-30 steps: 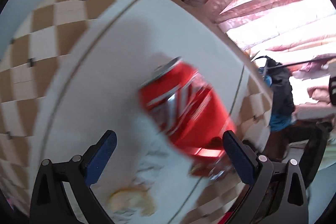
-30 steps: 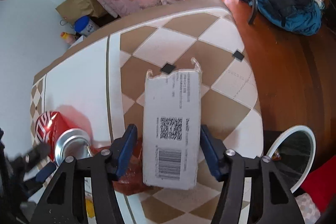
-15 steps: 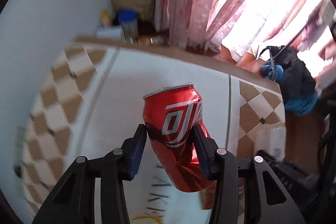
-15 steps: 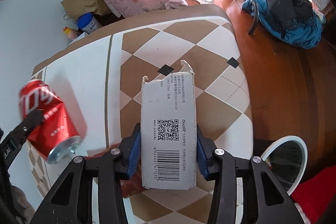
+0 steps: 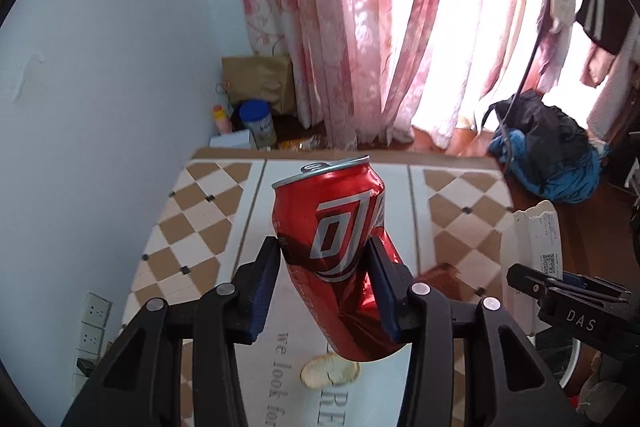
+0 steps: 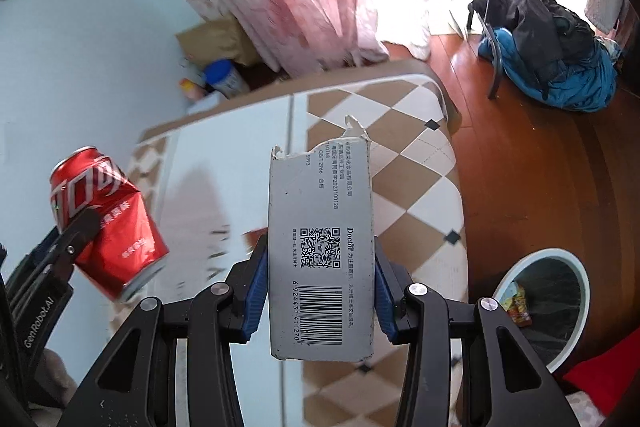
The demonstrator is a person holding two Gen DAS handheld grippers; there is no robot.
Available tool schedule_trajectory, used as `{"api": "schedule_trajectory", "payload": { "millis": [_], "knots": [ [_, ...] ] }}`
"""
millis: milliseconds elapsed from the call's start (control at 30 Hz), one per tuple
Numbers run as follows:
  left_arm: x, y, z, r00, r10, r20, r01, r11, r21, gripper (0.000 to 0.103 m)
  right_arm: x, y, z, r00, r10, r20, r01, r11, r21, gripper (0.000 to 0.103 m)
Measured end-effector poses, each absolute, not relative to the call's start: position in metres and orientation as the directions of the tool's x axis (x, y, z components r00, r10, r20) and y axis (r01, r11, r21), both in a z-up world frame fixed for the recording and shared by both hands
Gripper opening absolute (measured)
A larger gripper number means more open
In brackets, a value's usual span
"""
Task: Collect trash
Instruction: 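Carry the white box and cola can over the trash bin with both tools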
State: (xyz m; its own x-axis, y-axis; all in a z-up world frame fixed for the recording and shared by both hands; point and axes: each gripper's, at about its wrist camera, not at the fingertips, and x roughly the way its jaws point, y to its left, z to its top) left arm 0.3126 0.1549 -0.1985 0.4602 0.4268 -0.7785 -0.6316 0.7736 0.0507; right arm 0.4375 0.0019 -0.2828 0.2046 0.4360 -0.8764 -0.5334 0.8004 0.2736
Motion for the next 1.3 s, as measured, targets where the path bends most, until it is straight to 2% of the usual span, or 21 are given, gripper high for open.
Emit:
{"api": "schedule_trajectory", "payload": {
  "millis": [333,500,667,867,1000,1300],
  "knots": [
    [0.28,0.061,-0.119,0.614,0.39,-0.686,-0.523,0.852,0.017,0.04,0.389,-0.118,-0.199,0.317,0.545,-0.776,-0.5,0.791,0.352,0.047],
    [0.291,0.0,-0.103,0.675,0.302,-0.674,-0.421,0.907,-0.015,0.04,0.38,-0.201,-0.177,0.378,0.541,-0.751,-0.445,0.818,0.365,0.047],
    [0.322,-0.07,-0.107,0.702,0.189,-0.687,-0.3,0.953,-0.045,0.04,0.383,-0.291,-0.178,0.428,0.493,-0.757,-0.356,0.862,0.36,0.047],
    [0.378,-0.147,-0.147,0.651,0.035,-0.759,-0.172,0.98,-0.102,0.04,0.403,-0.383,-0.218,0.427,0.414,-0.804,-0.22,0.91,0.351,0.047],
    [0.423,-0.181,-0.199,0.551,-0.047,-0.833,-0.122,0.983,-0.136,0.04,0.424,-0.422,-0.271,0.373,0.37,-0.851,-0.143,0.929,0.342,0.047],
    [0.492,-0.205,-0.329,0.285,-0.098,-0.953,-0.146,0.979,-0.144,0.04,0.483,-0.448,-0.41,0.176,0.329,-0.928,-0.052,0.944,0.325,0.047]
  ]
}}
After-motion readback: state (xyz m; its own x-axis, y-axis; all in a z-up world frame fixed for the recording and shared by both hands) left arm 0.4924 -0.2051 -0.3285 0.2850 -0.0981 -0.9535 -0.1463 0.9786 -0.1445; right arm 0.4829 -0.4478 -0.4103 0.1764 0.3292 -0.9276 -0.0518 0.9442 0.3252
